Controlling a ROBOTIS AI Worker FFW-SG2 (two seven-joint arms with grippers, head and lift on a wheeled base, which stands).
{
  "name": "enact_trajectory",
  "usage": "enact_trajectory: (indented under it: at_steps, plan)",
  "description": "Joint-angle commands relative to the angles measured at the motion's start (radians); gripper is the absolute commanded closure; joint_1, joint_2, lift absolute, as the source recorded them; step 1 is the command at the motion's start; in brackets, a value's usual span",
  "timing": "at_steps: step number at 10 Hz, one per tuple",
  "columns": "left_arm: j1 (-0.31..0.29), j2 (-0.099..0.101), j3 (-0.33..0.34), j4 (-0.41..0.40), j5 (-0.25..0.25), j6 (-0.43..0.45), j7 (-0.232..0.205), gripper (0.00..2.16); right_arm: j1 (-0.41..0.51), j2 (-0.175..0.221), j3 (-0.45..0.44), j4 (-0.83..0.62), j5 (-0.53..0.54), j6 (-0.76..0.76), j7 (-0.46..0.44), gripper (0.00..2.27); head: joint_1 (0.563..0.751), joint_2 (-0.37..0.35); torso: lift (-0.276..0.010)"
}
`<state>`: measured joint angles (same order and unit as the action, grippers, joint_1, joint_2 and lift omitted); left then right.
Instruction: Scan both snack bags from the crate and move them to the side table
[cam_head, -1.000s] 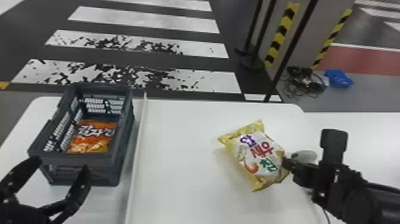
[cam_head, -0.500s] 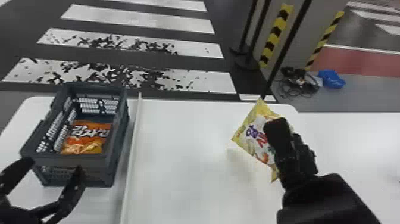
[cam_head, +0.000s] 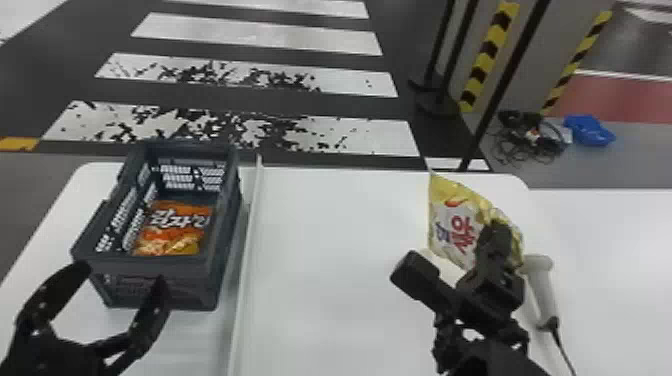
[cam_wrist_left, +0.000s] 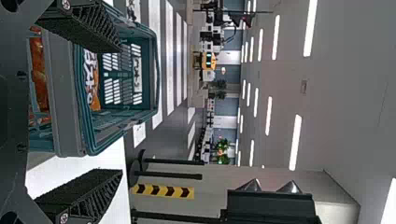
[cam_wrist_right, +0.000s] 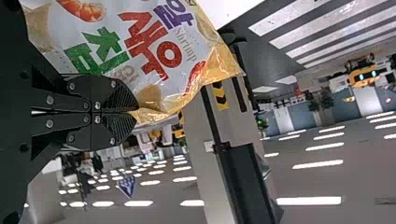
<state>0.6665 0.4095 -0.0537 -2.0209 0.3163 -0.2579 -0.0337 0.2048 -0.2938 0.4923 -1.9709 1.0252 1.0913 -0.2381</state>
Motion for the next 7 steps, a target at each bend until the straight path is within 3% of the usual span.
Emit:
enact_trajectory:
  at_steps: [1,3,5,6,7]
  plan:
    - [-0.002,-0.001,-0.002,0.004,0.001,0.000,0.000,0.08,0.004,-0.022,0.086,0.064,0.058,0.000,0.000,2.25,0.695,-0.114,-0.099]
    - [-0.004,-0.003,-0.003,0.007,0.001,-0.004,0.000,0.08,0.022,-0.033,0.170,0.118,0.112,-0.003,0.023,2.25,0.695,-0.077,-0.099]
    - [-0.004,-0.003,-0.003,0.008,0.001,0.000,0.000,0.08,0.054,-0.047,0.224,0.112,0.124,-0.009,0.123,2.20,0.695,-0.031,-0.099]
    - [-0.004,-0.001,-0.003,0.008,0.001,0.000,0.000,0.08,0.079,-0.051,0.239,0.086,0.110,-0.015,0.128,1.76,0.695,-0.010,-0.099]
    - [-0.005,-0.001,-0.003,0.010,0.001,0.000,0.000,0.08,0.104,-0.064,0.233,0.012,0.029,-0.043,0.126,1.26,0.695,-0.002,-0.099]
